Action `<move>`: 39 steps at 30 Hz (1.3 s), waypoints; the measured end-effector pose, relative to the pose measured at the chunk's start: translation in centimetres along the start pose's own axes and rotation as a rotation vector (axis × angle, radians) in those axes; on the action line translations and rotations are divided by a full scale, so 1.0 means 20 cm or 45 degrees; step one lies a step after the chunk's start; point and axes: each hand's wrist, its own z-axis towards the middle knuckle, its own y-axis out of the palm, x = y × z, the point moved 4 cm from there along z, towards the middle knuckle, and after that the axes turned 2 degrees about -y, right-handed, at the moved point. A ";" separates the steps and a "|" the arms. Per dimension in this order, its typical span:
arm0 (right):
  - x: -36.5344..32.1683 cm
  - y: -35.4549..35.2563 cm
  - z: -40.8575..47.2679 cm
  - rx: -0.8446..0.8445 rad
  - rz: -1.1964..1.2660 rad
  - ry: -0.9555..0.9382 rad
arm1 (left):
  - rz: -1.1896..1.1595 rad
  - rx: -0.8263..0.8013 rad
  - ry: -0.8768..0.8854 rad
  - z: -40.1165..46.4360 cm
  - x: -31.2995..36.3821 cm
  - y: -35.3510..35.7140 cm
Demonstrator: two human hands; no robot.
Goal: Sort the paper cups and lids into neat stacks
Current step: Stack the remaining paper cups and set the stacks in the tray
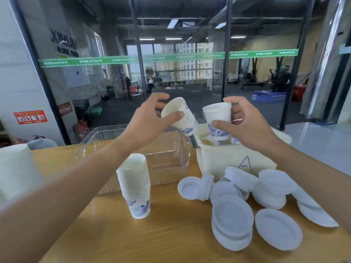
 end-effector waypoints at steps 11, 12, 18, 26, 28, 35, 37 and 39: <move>-0.42 0.43 -0.09 -0.099 0.092 -0.205 | 0.098 0.050 -0.125 -0.34 -0.25 -0.52; -0.45 0.46 -0.10 -0.102 0.093 -0.214 | 0.095 0.051 -0.129 -0.36 -0.26 -0.54; -0.56 0.55 -0.10 -0.054 0.138 -0.240 | 0.108 -0.024 -0.119 -0.42 -0.29 -0.57; -0.61 0.63 -0.11 0.003 0.249 -0.263 | 0.081 -0.180 -0.109 -0.46 -0.34 -0.45; -0.61 0.63 -0.11 0.042 0.286 -0.277 | 0.064 -0.182 -0.098 -0.46 -0.37 -0.43; -0.56 0.73 -0.15 -0.067 0.253 -0.292 | -0.116 -0.170 -0.100 -0.52 -0.47 -0.30; -0.52 0.78 -0.16 -0.103 0.230 -0.275 | -0.172 -0.141 -0.120 -0.55 -0.52 -0.27; -0.49 0.82 -0.18 -0.126 0.231 -0.244 | -0.208 -0.128 -0.142 -0.59 -0.55 -0.23</move>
